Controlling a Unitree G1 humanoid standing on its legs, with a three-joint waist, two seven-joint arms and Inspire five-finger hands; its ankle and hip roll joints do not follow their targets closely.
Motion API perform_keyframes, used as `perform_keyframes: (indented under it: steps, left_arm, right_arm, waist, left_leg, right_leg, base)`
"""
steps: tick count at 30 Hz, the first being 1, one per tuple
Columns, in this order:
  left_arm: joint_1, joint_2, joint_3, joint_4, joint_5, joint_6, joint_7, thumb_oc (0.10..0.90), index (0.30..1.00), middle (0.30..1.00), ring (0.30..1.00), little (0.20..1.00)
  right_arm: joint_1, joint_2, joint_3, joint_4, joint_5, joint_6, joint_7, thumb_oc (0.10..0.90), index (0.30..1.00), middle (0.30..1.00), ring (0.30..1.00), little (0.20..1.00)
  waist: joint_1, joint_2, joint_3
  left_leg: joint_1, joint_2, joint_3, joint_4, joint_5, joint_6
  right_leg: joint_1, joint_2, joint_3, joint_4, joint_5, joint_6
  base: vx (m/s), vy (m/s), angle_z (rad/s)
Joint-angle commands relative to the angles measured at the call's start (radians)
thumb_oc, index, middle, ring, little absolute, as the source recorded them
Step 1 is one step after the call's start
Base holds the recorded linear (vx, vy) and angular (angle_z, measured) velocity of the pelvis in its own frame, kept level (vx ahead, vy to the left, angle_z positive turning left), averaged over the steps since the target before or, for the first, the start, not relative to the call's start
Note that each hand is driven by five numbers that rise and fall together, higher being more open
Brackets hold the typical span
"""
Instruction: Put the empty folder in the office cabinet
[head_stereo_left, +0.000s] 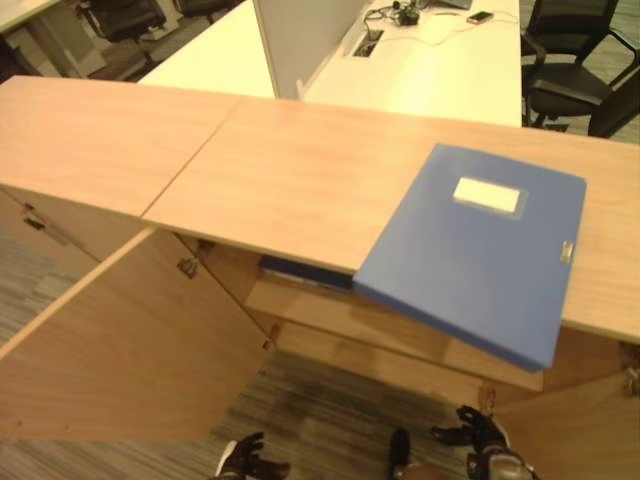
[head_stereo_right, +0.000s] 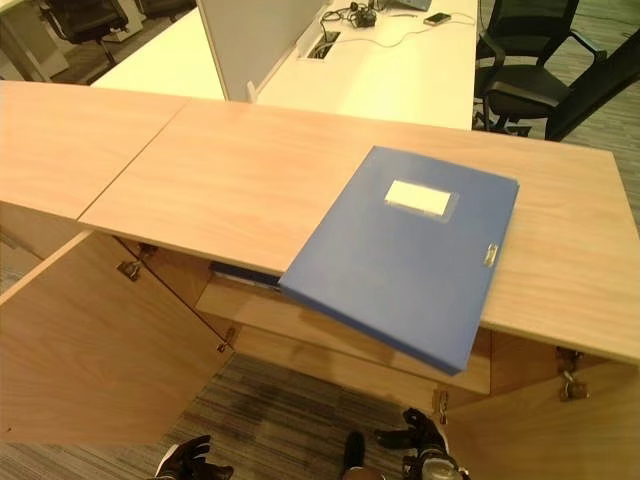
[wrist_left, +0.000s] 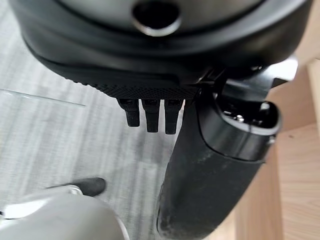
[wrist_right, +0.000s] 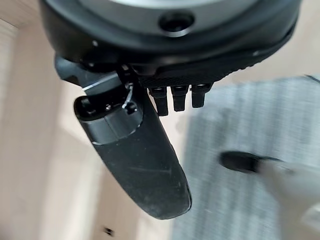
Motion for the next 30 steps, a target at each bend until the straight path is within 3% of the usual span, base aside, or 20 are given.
perform_keyframes:
  steps: [1,4,7,8,11,12,19,25,27,28,30]
  left_arm:
    - [-0.066,0.056,-0.026,-0.007,-0.024,-0.027,0.024,0.800,0.900,0.900,0.900,0.900]
    - [-0.075,0.049,-0.029,-0.013,-0.042,-0.028,0.027,0.800,0.900,0.900,0.900,0.900]
    - [-0.062,0.042,-0.037,-0.021,-0.046,-0.027,0.017,0.800,0.900,0.900,0.900,0.900]
    - [-0.057,0.040,-0.049,-0.022,-0.035,-0.026,0.013,0.800,0.900,0.900,0.900,0.900]
    - [-0.057,0.040,-0.054,-0.021,-0.025,-0.024,0.007,0.800,0.900,0.900,0.900,0.900]
    - [-0.051,0.040,-0.060,-0.019,-0.006,-0.020,0.003,0.800,0.900,0.900,0.900,0.900]
    - [-0.041,0.054,-0.075,-0.026,0.038,-0.015,-0.004,0.800,0.900,0.900,0.900,0.900]
    - [-0.061,0.068,-0.065,-0.002,0.034,-0.013,0.000,0.800,0.900,0.900,0.900,0.900]
    - [-0.075,0.075,-0.071,-0.002,0.030,-0.009,-0.001,0.800,0.900,0.900,0.900,0.900]
    - [-0.076,0.082,-0.072,0.003,0.036,-0.006,-0.006,0.800,0.900,0.900,0.900,0.900]
    - [-0.071,0.085,-0.070,0.007,0.042,-0.006,-0.009,0.800,0.900,0.900,0.900,0.900]
  right_arm:
    - [-0.038,0.010,-0.034,0.017,0.031,-0.036,-0.003,0.800,0.900,0.900,0.900,0.900]
    - [-0.047,-0.006,-0.068,0.089,0.069,-0.028,-0.009,0.800,0.900,0.900,0.900,0.900]
    - [-0.043,-0.026,-0.083,0.143,0.057,-0.016,-0.012,0.800,0.900,0.900,0.900,0.900]
    - [-0.046,-0.036,-0.091,0.172,0.049,-0.010,-0.009,0.800,0.900,0.900,0.900,0.900]
    - [-0.039,-0.036,-0.099,0.177,0.047,-0.010,-0.009,0.800,0.900,0.900,0.900,0.900]
    - [-0.031,-0.029,-0.107,0.188,0.044,-0.005,-0.006,0.800,0.900,0.900,0.900,0.900]
    - [-0.005,0.018,-0.103,0.180,0.035,0.006,0.005,0.800,0.900,0.900,0.900,0.900]
    - [-0.022,0.060,-0.095,0.159,0.054,0.008,0.007,0.800,0.900,0.900,0.900,0.900]
    - [-0.034,0.069,-0.094,0.156,0.063,0.007,0.004,0.800,0.900,0.900,0.900,0.900]
    - [-0.033,0.070,-0.096,0.150,0.065,0.002,0.003,0.800,0.900,0.900,0.900,0.900]
    - [-0.027,0.071,-0.095,0.147,0.063,-0.001,0.007,0.800,0.900,0.900,0.900,0.900]
  waist:
    - [0.004,-0.025,0.035]
    - [0.008,-0.040,0.053]
    - [0.032,-0.044,0.052]
    - [0.036,-0.038,0.048]
    - [0.032,-0.035,0.045]
    - [0.021,-0.032,0.026]
    - [-0.013,-0.027,0.002]
    - [-0.029,-0.035,0.024]
    - [-0.022,-0.026,0.038]
    - [-0.007,-0.018,0.035]
    - [-0.001,-0.021,0.029]
  left_leg:
    - [-0.073,-0.024,-0.041,0.201,0.042,-0.009]
    - [-0.147,-0.037,-0.023,0.265,0.034,-0.007]
    - [-0.177,-0.087,-0.051,0.181,-0.057,0.026]
    - [-0.150,-0.083,-0.048,0.092,-0.070,0.039]
    - [-0.143,-0.078,-0.035,0.079,-0.072,0.043]
    - [-0.100,-0.057,0.012,0.022,-0.078,0.055]
    - [0.017,-0.050,0.089,-0.153,-0.056,0.091]
    - [0.005,-0.072,0.120,-0.168,-0.046,0.111]
    - [-0.015,-0.062,0.144,-0.168,-0.026,0.117]
    - [-0.041,-0.055,0.166,-0.168,-0.004,0.123]
    - [-0.045,-0.056,0.174,-0.168,0.001,0.126]
  right_leg:
    - [-0.011,-0.058,0.056,0.031,-0.081,0.099]
    - [0.012,-0.067,0.065,0.025,-0.102,0.095]
    - [0.018,-0.062,0.095,0.024,-0.108,0.102]
    - [0.017,-0.050,0.107,0.034,-0.113,0.107]
    - [0.019,-0.049,0.107,0.034,-0.112,0.109]
    - [0.023,-0.043,0.106,0.031,-0.105,0.113]
    - [-0.036,-0.061,0.118,0.086,-0.061,0.151]
    - [-0.148,-0.084,0.134,0.175,-0.014,0.204]
    - [-0.152,-0.089,0.096,0.225,-0.049,0.208]
    - [-0.121,-0.098,0.049,0.286,-0.099,0.185]
    - [-0.097,-0.100,0.047,0.308,-0.126,0.176]
  base:
    - [0.07,-0.151,0.14]
    - [0.06,-0.034,-0.03]
    - [0.12,0.025,-0.19]
    - [0.06,0.059,-0.55]
    - [0.02,0.045,-0.59]
    - [0.07,0.146,-0.51]
    - [-0.02,0.135,-0.22]
    - [-0.14,0.097,-0.37]
    - [-0.28,0.081,-0.19]
    - [-0.23,0.069,-0.19]
    - [-0.13,0.047,-0.31]
